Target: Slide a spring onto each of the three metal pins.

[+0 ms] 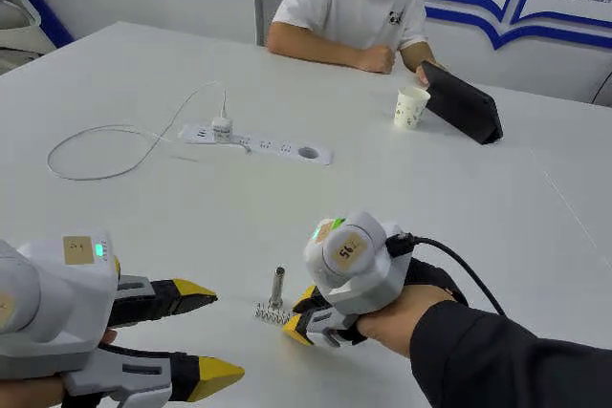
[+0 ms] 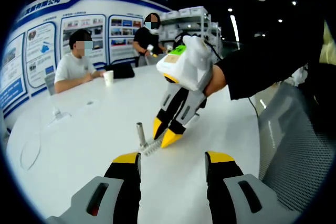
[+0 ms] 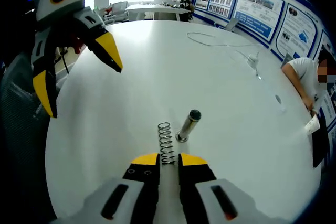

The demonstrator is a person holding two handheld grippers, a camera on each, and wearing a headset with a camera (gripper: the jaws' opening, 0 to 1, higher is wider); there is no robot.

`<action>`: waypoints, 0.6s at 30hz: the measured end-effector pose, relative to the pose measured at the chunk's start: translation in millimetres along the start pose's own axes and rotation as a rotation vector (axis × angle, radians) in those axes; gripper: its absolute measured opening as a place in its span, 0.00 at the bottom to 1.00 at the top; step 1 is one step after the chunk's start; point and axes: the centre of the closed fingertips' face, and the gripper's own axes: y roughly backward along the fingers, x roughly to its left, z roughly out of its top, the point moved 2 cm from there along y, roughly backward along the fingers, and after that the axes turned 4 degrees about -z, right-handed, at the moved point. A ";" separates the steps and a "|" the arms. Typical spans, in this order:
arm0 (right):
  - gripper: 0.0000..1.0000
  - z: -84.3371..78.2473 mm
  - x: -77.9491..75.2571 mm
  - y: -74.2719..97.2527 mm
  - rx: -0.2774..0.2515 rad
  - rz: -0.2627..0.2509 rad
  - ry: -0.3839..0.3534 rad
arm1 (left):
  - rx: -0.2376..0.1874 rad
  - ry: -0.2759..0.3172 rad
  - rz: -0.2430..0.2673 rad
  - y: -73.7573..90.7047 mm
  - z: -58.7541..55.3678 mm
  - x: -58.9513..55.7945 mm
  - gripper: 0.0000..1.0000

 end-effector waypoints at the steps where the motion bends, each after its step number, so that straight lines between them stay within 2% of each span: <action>1: 0.15 0.8 -0.3 -0.1 -0.005 0.002 0.000 | 0.000 0.000 0.000 0.2 0.1 0.1 0.50; 9: 0.12 -2.8 4.8 4.0 0.011 0.021 -0.024 | 0.004 -0.002 0.001 0.5 -0.2 0.0 0.50; 18: 0.11 -6.0 20.4 16.5 0.027 0.065 -0.019 | 0.020 -0.015 -0.022 -5.1 -1.9 -6.2 0.49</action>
